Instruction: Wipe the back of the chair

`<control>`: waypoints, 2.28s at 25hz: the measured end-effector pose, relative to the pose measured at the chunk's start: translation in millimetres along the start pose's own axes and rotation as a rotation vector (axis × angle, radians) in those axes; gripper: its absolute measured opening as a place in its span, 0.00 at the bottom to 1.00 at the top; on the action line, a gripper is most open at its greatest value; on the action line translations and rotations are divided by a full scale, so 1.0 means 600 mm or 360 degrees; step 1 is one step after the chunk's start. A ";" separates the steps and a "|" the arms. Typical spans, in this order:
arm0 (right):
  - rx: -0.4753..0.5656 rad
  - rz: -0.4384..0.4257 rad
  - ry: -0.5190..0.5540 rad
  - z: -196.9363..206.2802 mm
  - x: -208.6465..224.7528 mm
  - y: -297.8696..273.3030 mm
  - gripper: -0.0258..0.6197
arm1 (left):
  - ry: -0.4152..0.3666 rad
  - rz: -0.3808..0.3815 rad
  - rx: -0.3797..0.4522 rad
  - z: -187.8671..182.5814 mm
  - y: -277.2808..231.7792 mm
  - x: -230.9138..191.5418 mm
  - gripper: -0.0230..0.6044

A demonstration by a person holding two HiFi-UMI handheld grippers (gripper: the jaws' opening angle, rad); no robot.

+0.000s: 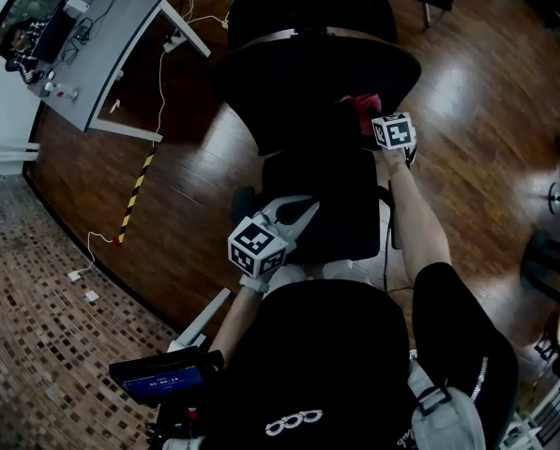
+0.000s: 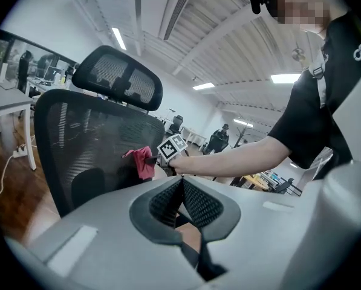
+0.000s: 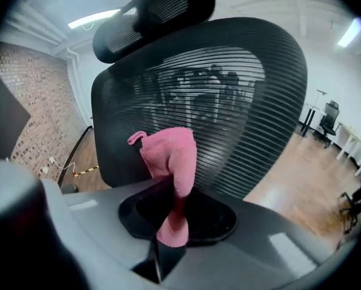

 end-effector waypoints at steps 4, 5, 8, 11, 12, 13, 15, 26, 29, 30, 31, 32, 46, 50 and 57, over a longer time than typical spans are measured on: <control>-0.0012 0.0038 -0.0050 0.024 0.044 0.016 0.11 | -0.0001 0.0025 -0.0016 0.002 -0.024 0.014 0.01; -0.0016 0.0054 -0.0057 0.029 0.054 0.021 0.11 | 0.0000 0.0031 -0.0019 0.003 -0.030 0.018 0.01; -0.0022 0.0107 -0.0067 0.035 0.079 0.040 0.11 | 0.0001 0.0045 -0.0032 0.006 -0.043 0.030 0.01; -0.0028 0.0169 -0.0100 0.047 0.102 0.056 0.11 | 0.0002 0.0055 -0.0047 0.008 -0.051 0.041 0.01; -0.0030 0.0200 -0.0120 0.052 0.112 0.062 0.11 | 0.0002 0.0057 -0.0049 0.009 -0.053 0.043 0.01; -0.0031 0.0234 -0.0141 0.056 0.122 0.069 0.11 | 0.0003 0.0059 -0.0051 0.009 -0.055 0.045 0.01; -0.0032 0.0313 -0.0185 0.062 0.142 0.085 0.11 | 0.0004 0.0065 -0.0053 0.008 -0.056 0.049 0.01; -0.0102 0.0338 -0.0272 0.106 0.116 0.070 0.11 | 0.0046 0.0039 -0.0065 0.033 -0.015 0.052 0.01; -0.0113 0.0239 -0.0200 0.097 0.063 0.033 0.11 | 0.0062 0.0004 -0.0049 0.038 0.010 0.039 0.01; -0.0117 0.0220 -0.0177 0.091 0.044 0.022 0.11 | 0.0070 -0.0012 -0.0041 0.038 0.021 0.033 0.01; -0.0122 0.0202 -0.0158 0.086 0.025 0.012 0.11 | 0.0080 -0.0029 -0.0032 0.040 0.032 0.027 0.01; -0.0127 0.0179 -0.0140 0.082 0.004 0.004 0.11 | 0.0091 -0.0045 -0.0023 0.041 0.043 0.022 0.01; -0.0123 -0.0120 0.0082 0.019 -0.274 -0.128 0.11 | 0.0136 -0.0172 0.0041 0.057 0.188 -0.061 0.01; -0.0110 -0.0181 0.0118 0.008 -0.347 -0.153 0.11 | 0.0148 -0.0210 0.0054 0.062 0.243 -0.085 0.01; -0.0095 -0.0296 0.0188 -0.017 -0.465 -0.206 0.11 | 0.0171 -0.0282 0.0080 0.068 0.312 -0.131 0.01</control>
Point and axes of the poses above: the fingertips, and each gripper's own axes: y backward along the fingers, x to its right, z out of its underside, the point moved 5 cm from there along y, backward along the fingers, and after that the axes turned 10 degrees about x, right-handed, at the moved point
